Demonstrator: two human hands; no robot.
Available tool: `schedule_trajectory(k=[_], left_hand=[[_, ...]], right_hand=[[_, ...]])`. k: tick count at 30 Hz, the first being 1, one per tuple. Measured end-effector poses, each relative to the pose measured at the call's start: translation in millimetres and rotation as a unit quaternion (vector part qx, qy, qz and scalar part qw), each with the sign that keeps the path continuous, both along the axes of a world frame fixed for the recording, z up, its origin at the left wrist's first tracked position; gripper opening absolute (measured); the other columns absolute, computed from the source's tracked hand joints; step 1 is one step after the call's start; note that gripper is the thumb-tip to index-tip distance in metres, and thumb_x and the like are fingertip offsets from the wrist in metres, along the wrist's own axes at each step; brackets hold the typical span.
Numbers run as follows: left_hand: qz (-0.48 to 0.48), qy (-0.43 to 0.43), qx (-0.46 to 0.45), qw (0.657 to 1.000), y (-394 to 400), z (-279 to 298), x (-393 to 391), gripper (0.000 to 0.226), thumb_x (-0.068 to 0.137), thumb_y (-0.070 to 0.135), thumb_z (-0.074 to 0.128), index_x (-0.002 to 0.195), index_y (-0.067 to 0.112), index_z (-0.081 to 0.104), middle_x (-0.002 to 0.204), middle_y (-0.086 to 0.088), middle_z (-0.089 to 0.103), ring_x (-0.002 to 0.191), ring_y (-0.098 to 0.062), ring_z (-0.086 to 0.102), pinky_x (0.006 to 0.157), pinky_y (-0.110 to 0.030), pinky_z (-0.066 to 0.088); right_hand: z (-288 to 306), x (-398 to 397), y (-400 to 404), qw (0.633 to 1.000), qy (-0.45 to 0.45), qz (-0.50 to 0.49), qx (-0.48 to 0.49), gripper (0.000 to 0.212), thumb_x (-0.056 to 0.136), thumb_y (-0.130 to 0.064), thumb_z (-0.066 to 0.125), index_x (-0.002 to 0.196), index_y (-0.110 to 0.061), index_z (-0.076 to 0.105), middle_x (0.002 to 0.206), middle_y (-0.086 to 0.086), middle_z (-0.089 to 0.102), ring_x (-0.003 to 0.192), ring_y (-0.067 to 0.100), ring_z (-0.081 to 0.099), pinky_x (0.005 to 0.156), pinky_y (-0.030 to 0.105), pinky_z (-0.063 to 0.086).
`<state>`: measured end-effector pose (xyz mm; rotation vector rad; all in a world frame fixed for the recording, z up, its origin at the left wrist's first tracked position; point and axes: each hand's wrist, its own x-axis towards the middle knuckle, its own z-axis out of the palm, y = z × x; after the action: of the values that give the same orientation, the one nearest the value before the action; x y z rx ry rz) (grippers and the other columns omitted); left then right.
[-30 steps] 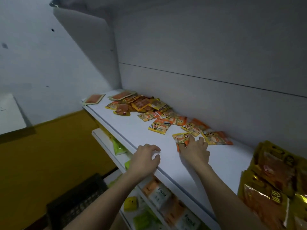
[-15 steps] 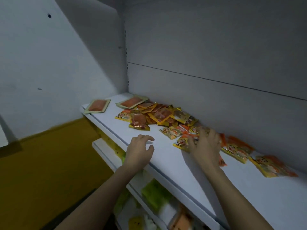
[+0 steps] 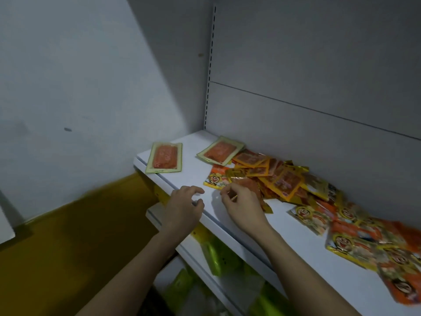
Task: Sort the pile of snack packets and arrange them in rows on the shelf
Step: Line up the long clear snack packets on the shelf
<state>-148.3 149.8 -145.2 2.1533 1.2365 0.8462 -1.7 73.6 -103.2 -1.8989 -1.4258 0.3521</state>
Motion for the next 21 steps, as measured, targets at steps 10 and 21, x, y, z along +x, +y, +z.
schedule_trajectory(k=[10, 21], left_hand=[[0.167, 0.04, -0.005, 0.985, 141.8, 17.1, -28.0, 0.041, 0.095, 0.02, 0.06, 0.133, 0.006, 0.057, 0.132, -0.02, 0.054, 0.12, -0.038, 0.05, 0.101, -0.045, 0.043], [0.1, 0.053, -0.076, 0.991, 216.8, 9.9, 12.5, 0.064, 0.076, 0.033, 0.078, 0.134, 0.018, 0.055, 0.122, -0.014, 0.056, 0.118, -0.033, 0.052, 0.089, -0.03, 0.041]], right_hand=[[14.6, 27.1, 110.6, 0.997, 0.035, -0.075, 0.005, 0.013, 0.097, -0.018, 0.052, 0.088, -0.013, 0.061, 0.082, 0.006, 0.066, 0.074, 0.025, 0.062, 0.067, 0.04, 0.053], [7.6, 68.8, 187.8, 0.976, 0.017, -0.184, -0.113, 0.075, 0.097, -0.034, 0.059, 0.148, 0.003, 0.019, 0.139, 0.028, 0.04, 0.126, 0.044, 0.045, 0.102, 0.044, 0.039]])
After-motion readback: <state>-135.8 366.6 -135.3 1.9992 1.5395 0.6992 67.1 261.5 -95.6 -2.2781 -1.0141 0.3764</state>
